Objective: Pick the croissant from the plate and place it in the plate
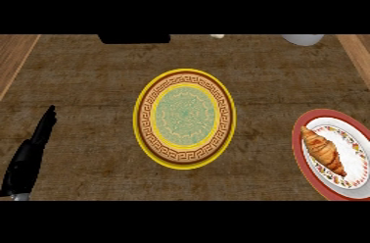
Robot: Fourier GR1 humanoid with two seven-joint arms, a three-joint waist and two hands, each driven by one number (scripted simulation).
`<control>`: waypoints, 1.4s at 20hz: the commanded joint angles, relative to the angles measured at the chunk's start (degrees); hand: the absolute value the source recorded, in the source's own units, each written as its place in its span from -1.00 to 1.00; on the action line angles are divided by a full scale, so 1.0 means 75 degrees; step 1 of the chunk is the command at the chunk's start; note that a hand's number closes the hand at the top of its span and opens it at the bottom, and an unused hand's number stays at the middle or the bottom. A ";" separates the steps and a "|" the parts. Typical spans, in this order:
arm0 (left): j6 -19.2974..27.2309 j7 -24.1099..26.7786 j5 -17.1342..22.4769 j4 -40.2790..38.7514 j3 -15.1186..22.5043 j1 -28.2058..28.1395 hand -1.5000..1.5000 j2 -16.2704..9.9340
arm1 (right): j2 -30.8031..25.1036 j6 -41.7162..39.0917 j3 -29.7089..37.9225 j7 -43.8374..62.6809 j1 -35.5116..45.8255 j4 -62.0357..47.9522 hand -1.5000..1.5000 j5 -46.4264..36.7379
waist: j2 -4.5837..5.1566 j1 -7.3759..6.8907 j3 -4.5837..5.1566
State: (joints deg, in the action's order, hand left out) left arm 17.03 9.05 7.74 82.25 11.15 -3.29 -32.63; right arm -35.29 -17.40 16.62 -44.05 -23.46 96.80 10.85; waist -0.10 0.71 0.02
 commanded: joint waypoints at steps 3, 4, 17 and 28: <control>-0.0355 0.0274 0.0137 -0.0049 -0.0254 -0.0254 0.00 -0.0095 | -0.0759 0.0352 0.0306 0.1108 -0.0275 0.0457 -1.00 -0.1204 | 0.0014 -0.0084 0.0009; -0.0183 0.0327 -0.0150 -0.0001 -0.0105 -0.0251 0.00 0.0031 | -0.0647 0.0531 -0.0016 0.1336 0.0181 0.0217 -1.00 -0.1566 | 0.0024 -0.0144 0.0003; -0.0564 -0.0118 -0.0233 0.0648 -0.0494 -0.0296 0.00 0.0008 | -0.1058 0.0072 -0.1190 0.3395 0.1736 -0.0566 -1.00 -0.3717 | 0.0028 -0.0215 -0.0006; -0.0884 -0.0133 -0.0753 0.0050 -0.0778 0.0002 0.00 0.0571 | -0.0970 -0.0641 -0.1683 0.3373 0.3092 -0.1793 -1.00 -0.5264 | 0.0020 -0.0124 -0.0002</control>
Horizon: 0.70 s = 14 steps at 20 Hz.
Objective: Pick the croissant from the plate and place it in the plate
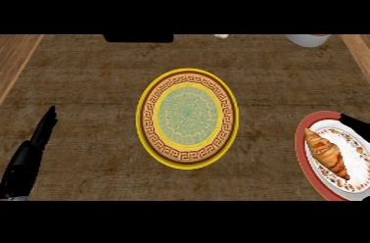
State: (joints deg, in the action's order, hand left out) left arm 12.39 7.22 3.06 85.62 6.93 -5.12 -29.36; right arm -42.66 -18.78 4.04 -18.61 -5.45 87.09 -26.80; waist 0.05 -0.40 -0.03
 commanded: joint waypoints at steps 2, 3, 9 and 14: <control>-0.0137 0.0436 -0.0401 -0.0665 -0.0211 0.0119 0.00 0.0425 | 0.0174 -0.0316 -0.0078 -0.0331 0.0691 -0.0867 -1.00 -0.0616 | -0.0002 0.0035 0.0004; -0.0280 -0.0100 -0.0311 -0.0149 -0.0329 0.0264 0.00 0.0197 | 0.0505 -0.0028 -0.0377 -0.0267 0.0933 -0.1244 -1.00 -0.0957 | -0.0001 0.0013 0.0002; -0.0383 0.0252 -0.0756 -0.0317 -0.0489 0.0028 0.00 0.0610 | 0.0657 -0.0339 -0.0395 -0.0708 0.1160 -0.1761 -1.00 -0.1468 | -0.0005 0.0028 0.0004; -0.0596 -0.0137 -0.0805 -0.0044 -0.0705 0.0153 0.00 0.0689 | 0.0610 -0.0151 -0.0252 -0.1158 0.1717 -0.2992 -1.00 -0.2000 | 0.0002 -0.0009 0.0000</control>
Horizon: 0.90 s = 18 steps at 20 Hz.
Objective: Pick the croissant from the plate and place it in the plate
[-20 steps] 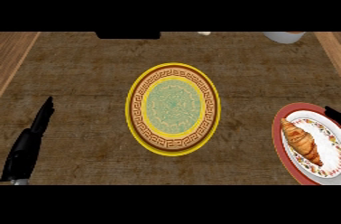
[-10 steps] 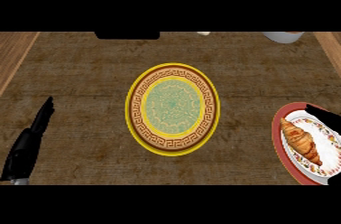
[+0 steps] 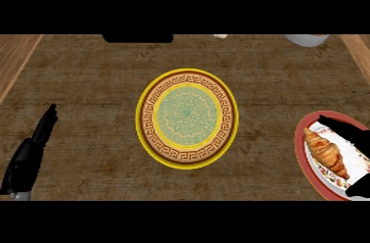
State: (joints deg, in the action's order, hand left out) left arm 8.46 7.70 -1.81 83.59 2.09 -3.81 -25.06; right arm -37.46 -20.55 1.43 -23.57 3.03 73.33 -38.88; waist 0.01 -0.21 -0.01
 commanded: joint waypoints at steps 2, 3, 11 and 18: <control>-0.0281 -0.0476 -0.0118 0.0327 -0.0234 0.0081 0.00 -0.0008 | 0.0613 0.0439 -0.0240 -0.0102 0.0835 -0.1359 -1.00 -0.0722 | 0.0008 -0.0047 -0.0004; 0.0128 -0.0180 -0.0624 -0.0294 0.0010 0.0510 0.00 0.0558 | 0.0411 0.0340 0.0065 -0.0268 0.0383 -0.0936 -1.00 -0.0596 | 0.0002 0.0025 0.0000; -0.0806 -0.0297 -0.0292 0.0706 -0.0737 -0.0341 0.00 0.0205 | 0.0402 0.0491 0.0265 -0.1309 0.0703 -0.1973 1.00 -0.0935 | -0.0006 -0.0014 -0.0002; -0.0804 0.0123 -0.0645 0.0653 -0.0785 -0.0761 0.00 0.0668 | 0.1021 0.0636 0.0198 -0.1033 0.0908 -0.1544 1.00 -0.1079 | -0.0011 -0.0006 0.0001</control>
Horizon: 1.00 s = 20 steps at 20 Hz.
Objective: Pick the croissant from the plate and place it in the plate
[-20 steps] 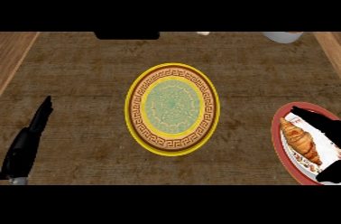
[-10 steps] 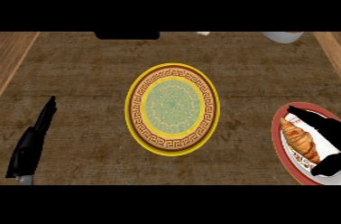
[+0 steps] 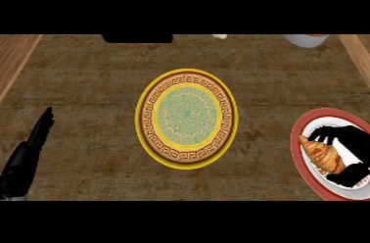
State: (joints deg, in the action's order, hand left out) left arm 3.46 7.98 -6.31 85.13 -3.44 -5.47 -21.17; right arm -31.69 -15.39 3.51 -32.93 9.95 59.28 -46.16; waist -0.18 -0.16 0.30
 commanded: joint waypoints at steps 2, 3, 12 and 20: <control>0.0050 -0.0006 -0.0376 0.0295 0.0120 -0.0371 0.00 0.0437 | -0.0041 0.0297 0.0098 -0.0584 -0.0262 -0.0085 1.00 -0.0190 | 0.0019 0.0005 -0.0041; -0.0383 -0.0013 -0.0095 0.0063 -0.0365 0.0065 0.00 -0.0019 | 0.0110 0.0606 0.0142 -0.0660 0.0157 -0.0755 1.00 -0.0330 | 0.0027 -0.0009 -0.0043; -0.0239 -0.0100 -0.0290 -0.0069 0.0007 0.0305 0.00 0.0366 | 0.0321 0.1231 0.0441 0.1793 0.3506 -0.3201 1.00 -0.1302 | 0.0121 -0.0318 -0.0058; -0.0414 -0.0359 -0.0198 0.0170 -0.0261 0.0174 0.00 0.0180 | 0.0337 0.2792 0.1152 0.1374 0.4006 -0.2938 1.00 -0.0843 | 0.0050 -0.0116 -0.0050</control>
State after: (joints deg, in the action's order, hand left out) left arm 1.79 7.25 -8.69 85.67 -4.26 -4.41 -18.61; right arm -29.39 0.86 10.28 -21.60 37.23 36.93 -53.42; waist 0.30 -1.31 -0.06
